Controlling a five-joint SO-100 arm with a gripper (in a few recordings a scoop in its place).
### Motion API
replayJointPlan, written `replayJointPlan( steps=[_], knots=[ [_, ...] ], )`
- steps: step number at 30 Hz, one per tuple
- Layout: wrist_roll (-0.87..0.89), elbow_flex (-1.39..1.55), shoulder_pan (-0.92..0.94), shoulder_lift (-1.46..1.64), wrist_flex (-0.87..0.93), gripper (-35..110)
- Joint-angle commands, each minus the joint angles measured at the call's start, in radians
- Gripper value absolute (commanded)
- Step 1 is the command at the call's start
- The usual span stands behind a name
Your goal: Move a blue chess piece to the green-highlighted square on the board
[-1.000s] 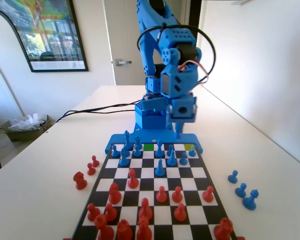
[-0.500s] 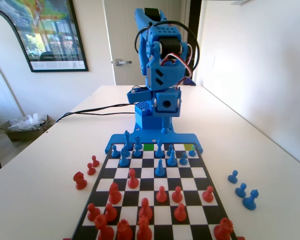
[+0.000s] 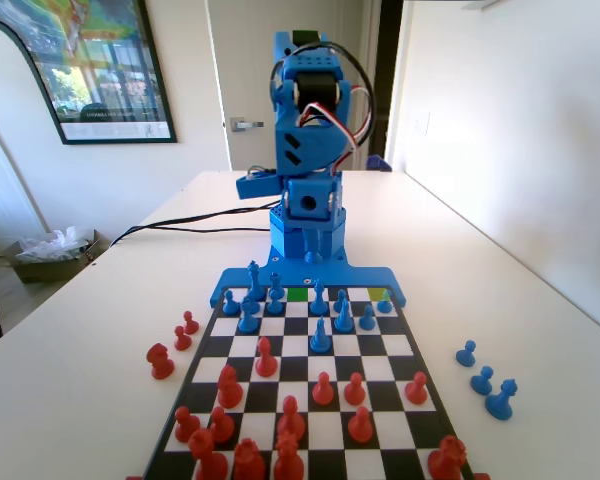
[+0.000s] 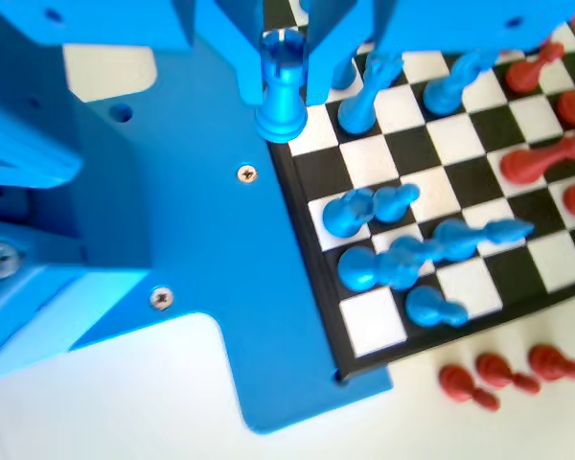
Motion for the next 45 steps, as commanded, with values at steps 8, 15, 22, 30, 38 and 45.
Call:
replayJointPlan(
  steps=[8, 15, 22, 30, 38, 45],
  knots=[
    [0.005, -0.018, 0.075, -0.081, -0.086, 1],
    [0.002, -0.041, 0.077, -0.195, -0.189, 1],
    [0.009, -0.06, 0.072, -0.261, -0.247, 1],
    [0.021, -0.106, 0.049, -0.365, -0.311, 1],
    [0.002, -0.075, 0.063, -0.41, -0.397, 1],
    [-0.04, -0.031, 0.086, -0.41, -0.449, 1]
  ],
)
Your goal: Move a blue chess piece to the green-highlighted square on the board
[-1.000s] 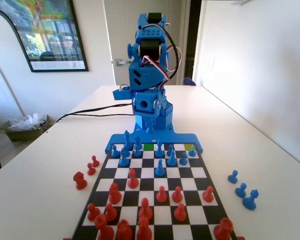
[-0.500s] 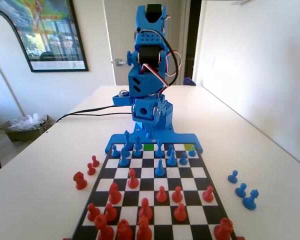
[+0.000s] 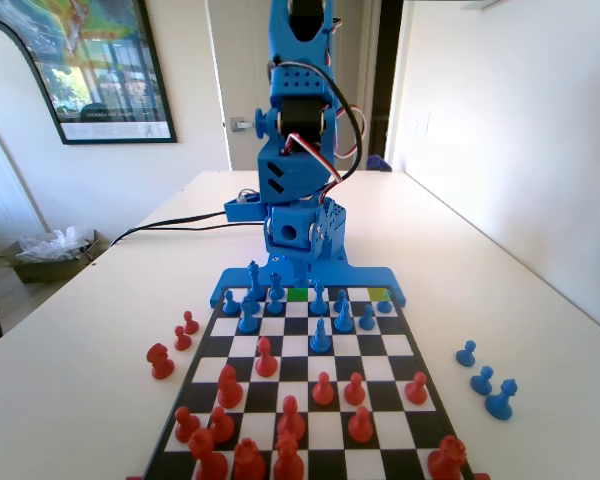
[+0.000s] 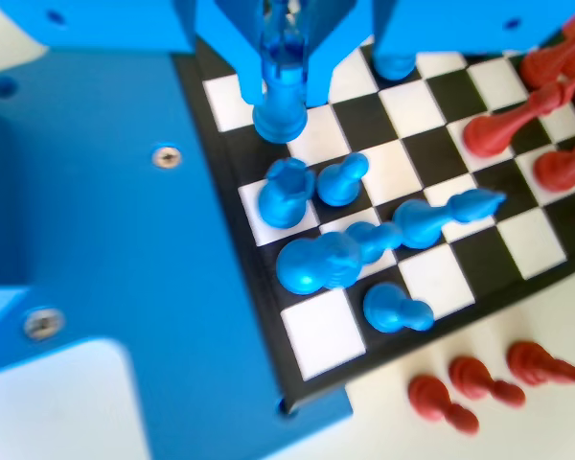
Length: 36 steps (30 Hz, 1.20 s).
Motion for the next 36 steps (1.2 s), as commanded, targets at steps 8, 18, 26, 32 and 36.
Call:
replayJointPlan(
  steps=[8, 18, 26, 32, 36],
  knots=[
    [-0.048, 0.063, 0.028, 0.008, -0.069, 1],
    [-0.055, 0.089, 0.025, 0.008, -0.097, 1],
    [-0.066, 0.112, 0.028, 0.006, -0.123, 1],
    [-0.066, 0.117, 0.028, 0.006, -0.13, 2],
    [-0.063, 0.114, 0.028, 0.006, -0.13, 5]
  ],
)
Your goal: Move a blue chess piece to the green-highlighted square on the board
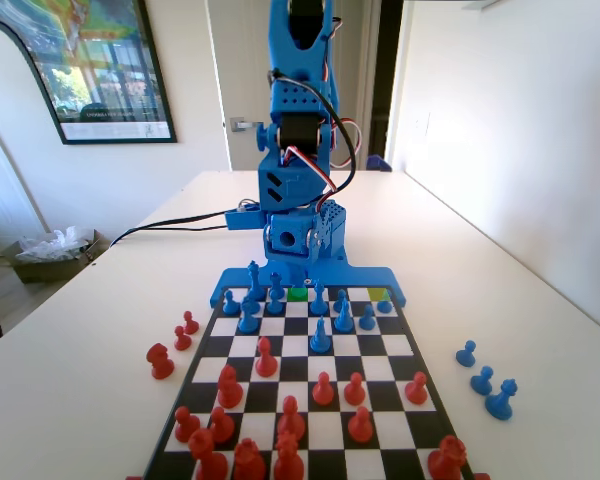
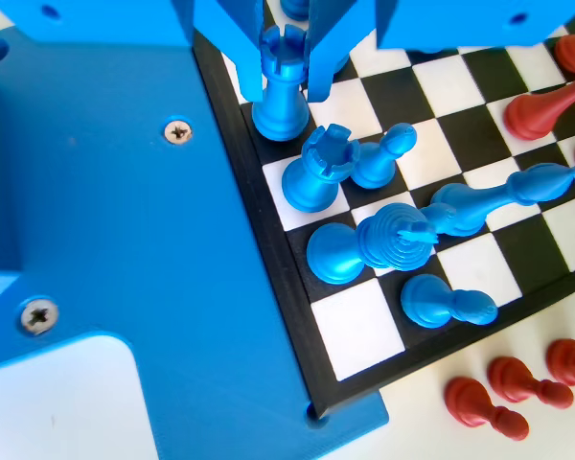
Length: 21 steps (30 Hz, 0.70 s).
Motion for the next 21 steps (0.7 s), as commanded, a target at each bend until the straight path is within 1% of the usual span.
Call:
replayJointPlan(
  steps=[1, 12, 21],
  knots=[
    [-0.052, 0.003, 0.023, 0.008, 0.002, 6],
    [-0.046, -0.003, 0.021, 0.008, 0.006, 10],
    [-0.021, -0.04, 0.002, 0.009, 0.058, 11]
  ],
)
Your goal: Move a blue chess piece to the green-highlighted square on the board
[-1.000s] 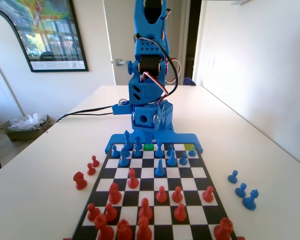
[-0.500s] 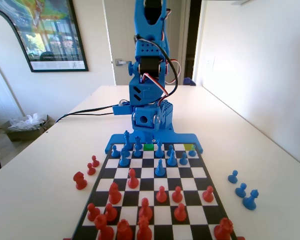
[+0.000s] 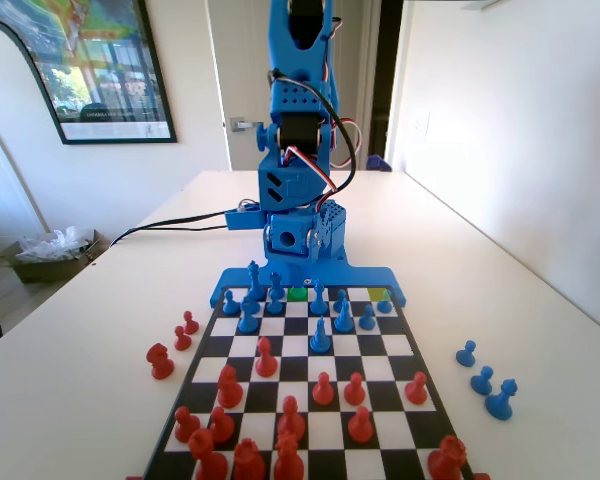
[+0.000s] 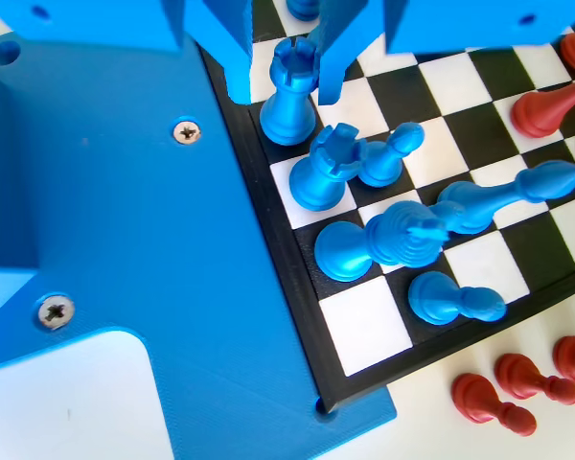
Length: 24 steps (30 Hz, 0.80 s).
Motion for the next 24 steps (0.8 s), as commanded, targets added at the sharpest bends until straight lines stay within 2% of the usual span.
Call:
replayJointPlan(
  steps=[1, 15, 24],
  knots=[
    [-0.021, -0.046, 0.002, 0.009, 0.04, 11],
    [-0.017, -0.167, 0.008, 0.017, 0.189, 12],
    [-0.011, -0.333, 0.015, 0.069, 0.428, 12]
  ],
)
